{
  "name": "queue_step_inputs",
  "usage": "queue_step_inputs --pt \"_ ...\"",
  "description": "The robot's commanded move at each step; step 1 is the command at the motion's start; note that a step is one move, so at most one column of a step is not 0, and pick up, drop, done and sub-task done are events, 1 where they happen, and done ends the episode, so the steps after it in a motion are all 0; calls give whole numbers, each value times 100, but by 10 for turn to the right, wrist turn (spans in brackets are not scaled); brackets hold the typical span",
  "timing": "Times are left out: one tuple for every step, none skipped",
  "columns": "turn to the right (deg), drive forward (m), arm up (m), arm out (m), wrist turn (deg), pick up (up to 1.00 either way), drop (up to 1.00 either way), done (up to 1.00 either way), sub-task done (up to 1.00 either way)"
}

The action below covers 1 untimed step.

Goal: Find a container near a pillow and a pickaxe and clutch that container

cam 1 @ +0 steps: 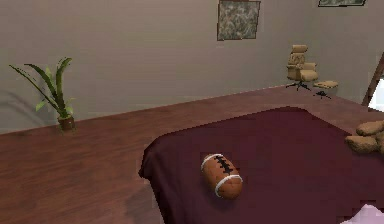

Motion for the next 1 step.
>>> queue_step_inputs --pt "0 0 10 0 0 0 0 0 0"
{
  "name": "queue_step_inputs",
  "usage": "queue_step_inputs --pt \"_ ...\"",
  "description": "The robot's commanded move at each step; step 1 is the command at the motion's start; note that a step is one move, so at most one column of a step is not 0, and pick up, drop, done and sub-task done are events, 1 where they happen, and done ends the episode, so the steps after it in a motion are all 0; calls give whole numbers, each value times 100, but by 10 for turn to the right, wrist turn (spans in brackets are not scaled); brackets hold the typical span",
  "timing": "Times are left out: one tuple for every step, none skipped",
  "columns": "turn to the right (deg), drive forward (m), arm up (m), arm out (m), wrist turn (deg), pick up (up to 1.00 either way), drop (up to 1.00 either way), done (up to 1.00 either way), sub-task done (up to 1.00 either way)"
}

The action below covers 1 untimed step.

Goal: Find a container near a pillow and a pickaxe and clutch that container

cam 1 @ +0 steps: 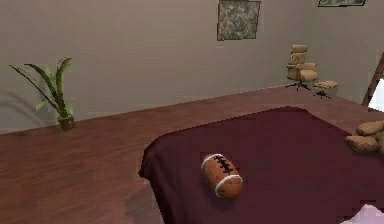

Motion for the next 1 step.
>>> queue_step_inputs --pt "0 0 0 0 0 0 0 100 0"
